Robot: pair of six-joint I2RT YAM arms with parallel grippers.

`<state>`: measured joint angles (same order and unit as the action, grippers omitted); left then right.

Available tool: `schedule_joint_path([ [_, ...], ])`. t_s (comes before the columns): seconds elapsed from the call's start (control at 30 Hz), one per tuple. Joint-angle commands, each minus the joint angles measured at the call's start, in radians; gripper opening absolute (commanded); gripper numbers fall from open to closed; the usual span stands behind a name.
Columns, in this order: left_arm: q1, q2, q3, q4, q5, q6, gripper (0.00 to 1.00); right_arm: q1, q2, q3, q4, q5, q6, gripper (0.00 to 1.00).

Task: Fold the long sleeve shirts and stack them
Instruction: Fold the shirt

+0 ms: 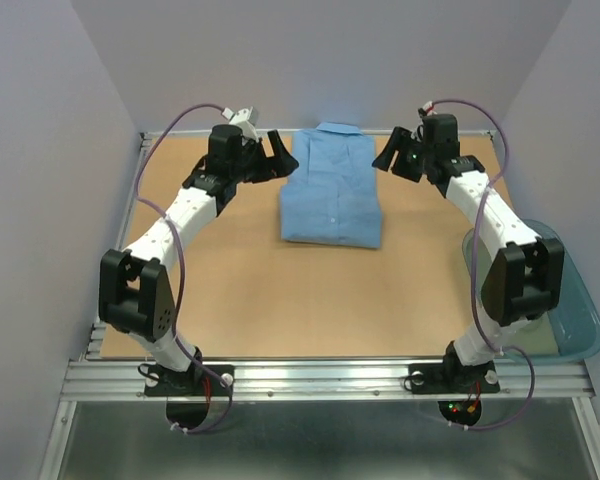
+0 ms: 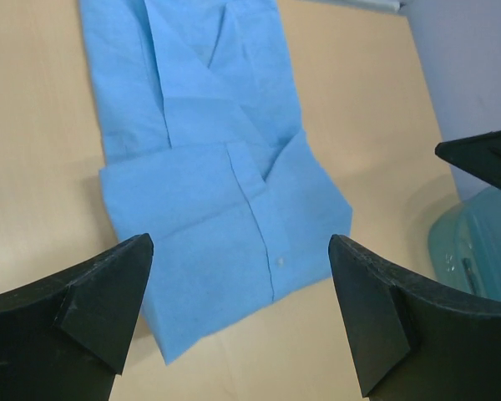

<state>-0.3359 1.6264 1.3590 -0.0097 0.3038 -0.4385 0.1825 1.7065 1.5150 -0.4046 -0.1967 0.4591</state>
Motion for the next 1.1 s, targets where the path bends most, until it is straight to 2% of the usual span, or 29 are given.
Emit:
schedule_joint_path([
  [0.0,-0.046,-0.094,-0.205,0.004,-0.023,-0.017,0.98,-0.008,-0.108,-0.208,0.139,-0.118,0.065,0.67],
  [0.03,-0.057,-0.108,-0.237,0.034,-0.04,-0.025,0.97,-0.008,-0.128,-0.295,0.17,-0.142,0.07,0.66],
  [0.13,-0.06,-0.151,-0.352,0.088,-0.048,-0.04,0.92,-0.006,-0.183,-0.407,0.292,-0.21,0.124,0.65],
  [0.3,-0.061,-0.18,-0.465,0.195,-0.083,-0.037,0.94,-0.006,-0.238,-0.588,0.452,-0.21,0.165,0.64],
  [0.5,-0.061,-0.154,-0.462,0.24,-0.081,-0.042,0.92,-0.008,-0.225,-0.634,0.651,-0.293,0.277,0.62],
  [0.6,-0.061,-0.09,-0.434,0.243,-0.075,-0.055,0.83,-0.008,-0.191,-0.645,0.777,-0.334,0.36,0.61],
  [0.7,-0.063,-0.059,-0.414,0.237,-0.058,-0.068,0.79,0.0,-0.145,-0.635,0.887,-0.372,0.449,0.61],
  [0.93,-0.083,-0.105,-0.39,0.299,-0.051,-0.059,0.73,0.029,-0.058,-0.598,0.981,-0.346,0.507,0.6],
  [1.07,-0.098,-0.044,-0.362,0.355,-0.019,-0.051,0.68,0.032,0.008,-0.607,1.061,-0.333,0.546,0.6],
])
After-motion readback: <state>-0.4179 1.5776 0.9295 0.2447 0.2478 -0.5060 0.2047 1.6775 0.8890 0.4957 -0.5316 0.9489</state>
